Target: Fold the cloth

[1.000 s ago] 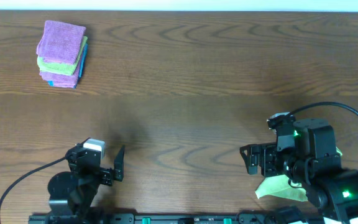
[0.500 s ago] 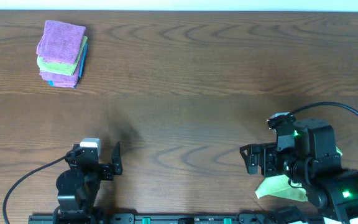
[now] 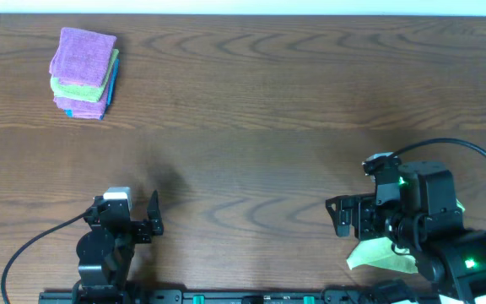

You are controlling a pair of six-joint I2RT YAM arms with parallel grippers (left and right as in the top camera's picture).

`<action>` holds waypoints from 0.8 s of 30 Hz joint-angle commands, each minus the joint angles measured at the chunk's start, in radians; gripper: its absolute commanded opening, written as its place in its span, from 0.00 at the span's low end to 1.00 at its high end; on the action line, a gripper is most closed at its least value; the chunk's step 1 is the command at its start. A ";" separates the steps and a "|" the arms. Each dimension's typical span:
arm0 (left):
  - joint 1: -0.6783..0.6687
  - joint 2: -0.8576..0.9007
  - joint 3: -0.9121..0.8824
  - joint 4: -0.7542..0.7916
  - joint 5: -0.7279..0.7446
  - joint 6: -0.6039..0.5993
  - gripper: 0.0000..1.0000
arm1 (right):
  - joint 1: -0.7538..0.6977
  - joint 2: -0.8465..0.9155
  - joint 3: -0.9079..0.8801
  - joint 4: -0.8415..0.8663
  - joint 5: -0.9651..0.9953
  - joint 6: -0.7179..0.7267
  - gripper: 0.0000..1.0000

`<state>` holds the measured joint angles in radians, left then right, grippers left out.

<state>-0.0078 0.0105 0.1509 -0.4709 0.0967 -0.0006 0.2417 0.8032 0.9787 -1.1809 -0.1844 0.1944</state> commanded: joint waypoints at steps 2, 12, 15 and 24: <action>0.003 -0.006 -0.018 0.000 -0.019 -0.007 0.95 | 0.008 -0.004 0.001 0.002 0.004 0.011 0.99; 0.003 -0.006 -0.018 0.000 -0.019 -0.007 0.95 | 0.010 -0.034 -0.022 0.085 0.141 -0.092 0.99; 0.003 -0.006 -0.018 0.000 -0.019 -0.007 0.95 | -0.013 -0.128 -0.101 0.216 0.166 -0.176 0.99; 0.003 -0.006 -0.018 0.000 -0.019 -0.007 0.95 | -0.156 -0.554 -0.468 0.468 0.170 -0.279 0.99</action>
<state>-0.0078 0.0105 0.1505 -0.4690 0.0963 -0.0006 0.1131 0.3222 0.5812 -0.7284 -0.0292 -0.0349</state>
